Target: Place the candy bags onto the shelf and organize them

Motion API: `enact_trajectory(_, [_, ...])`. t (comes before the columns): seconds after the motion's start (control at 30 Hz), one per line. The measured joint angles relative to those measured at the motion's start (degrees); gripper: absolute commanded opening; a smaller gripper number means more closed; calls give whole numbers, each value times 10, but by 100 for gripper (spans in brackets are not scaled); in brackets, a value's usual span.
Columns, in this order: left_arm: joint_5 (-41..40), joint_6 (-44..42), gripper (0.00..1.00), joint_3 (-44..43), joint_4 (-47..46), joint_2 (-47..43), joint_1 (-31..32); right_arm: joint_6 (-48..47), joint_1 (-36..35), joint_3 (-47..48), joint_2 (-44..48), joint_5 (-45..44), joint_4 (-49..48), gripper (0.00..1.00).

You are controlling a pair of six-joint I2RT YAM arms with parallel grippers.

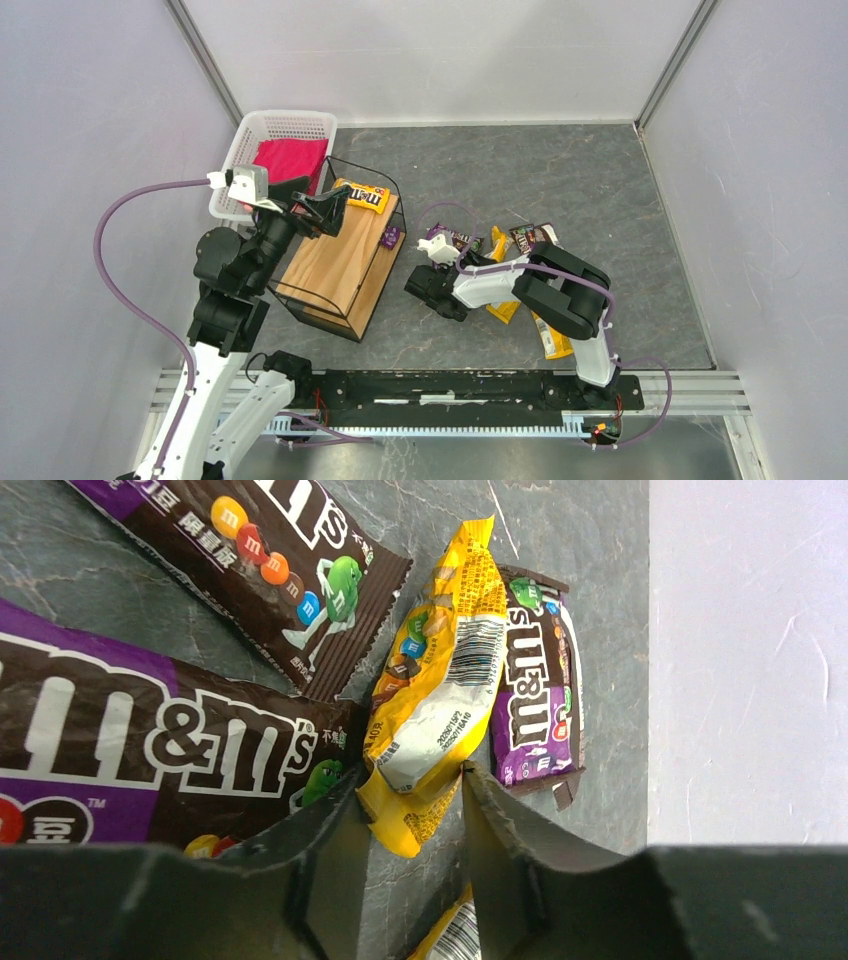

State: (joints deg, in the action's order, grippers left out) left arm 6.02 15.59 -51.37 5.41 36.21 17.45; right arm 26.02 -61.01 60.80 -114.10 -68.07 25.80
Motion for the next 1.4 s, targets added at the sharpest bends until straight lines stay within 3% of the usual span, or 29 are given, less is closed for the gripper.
enact_trajectory(0.13, [0,0,100,0,0,0,0,-15,0,-8,0,-3,-23,29])
enact_trajectory(0.4, [1,0,100,0,0,4,0,-27,-3,-24,24,2,-32,20])
enact_trajectory(0.73, [2,0,100,2,-1,15,0,-70,-10,-99,202,66,-54,2])
enact_trajectory(0.9, [1,0,100,2,-1,21,0,-100,1,-137,313,170,-70,0])
enact_trajectory(1.1, [0,0,100,2,-1,24,0,-129,59,-146,443,357,-72,0])
enact_trajectory(1.4, [-17,0,100,5,-1,19,-7,-132,100,-85,521,620,-50,0])
